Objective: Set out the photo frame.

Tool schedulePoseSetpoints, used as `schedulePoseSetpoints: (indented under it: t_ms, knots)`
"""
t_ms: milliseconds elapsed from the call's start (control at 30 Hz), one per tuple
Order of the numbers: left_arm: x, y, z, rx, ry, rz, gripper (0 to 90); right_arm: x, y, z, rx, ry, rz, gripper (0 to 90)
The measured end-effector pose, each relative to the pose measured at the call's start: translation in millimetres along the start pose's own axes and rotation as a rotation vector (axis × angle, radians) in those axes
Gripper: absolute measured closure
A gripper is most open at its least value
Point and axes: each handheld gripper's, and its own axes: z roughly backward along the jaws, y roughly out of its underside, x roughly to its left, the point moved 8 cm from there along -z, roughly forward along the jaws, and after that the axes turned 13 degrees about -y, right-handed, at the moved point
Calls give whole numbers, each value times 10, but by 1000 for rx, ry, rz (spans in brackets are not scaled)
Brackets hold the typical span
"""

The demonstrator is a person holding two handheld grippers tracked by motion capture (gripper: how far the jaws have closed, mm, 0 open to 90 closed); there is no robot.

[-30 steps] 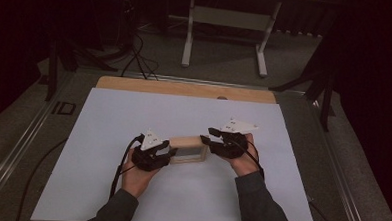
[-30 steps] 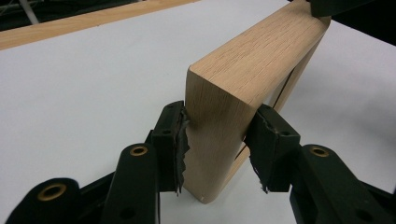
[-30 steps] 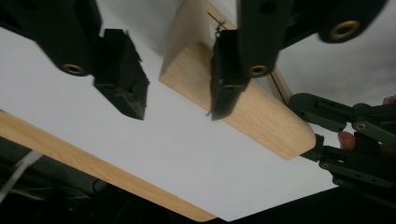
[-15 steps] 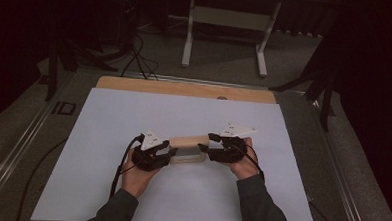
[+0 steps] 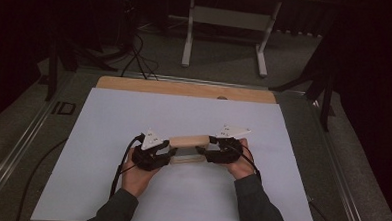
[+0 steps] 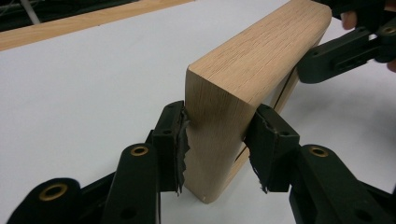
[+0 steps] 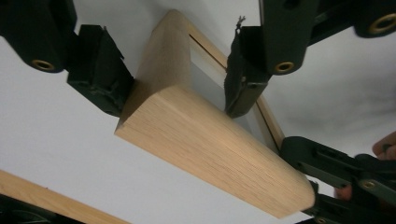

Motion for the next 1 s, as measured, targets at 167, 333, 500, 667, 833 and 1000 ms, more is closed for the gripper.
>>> schedulePoseSetpoints:
  t_ms: [167,333,500,667,833,1000]
  knots:
    - [7,-6,-5,2,5,8,584,3,-10,3,-9,8,8,443]
    - [20,-16,-6,14,8,3,586,10,-24,5,-5,34,36,453]
    - [33,-27,-2,18,7,-14,593,14,-24,9,1,34,47,468]
    - [56,-34,-2,18,6,-15,593,19,-29,3,3,32,47,481]
    - [92,-42,-19,16,11,-20,593,15,-39,-10,1,34,42,488]
    - [126,-71,-37,13,4,-17,594,-4,-54,-24,1,41,38,493]
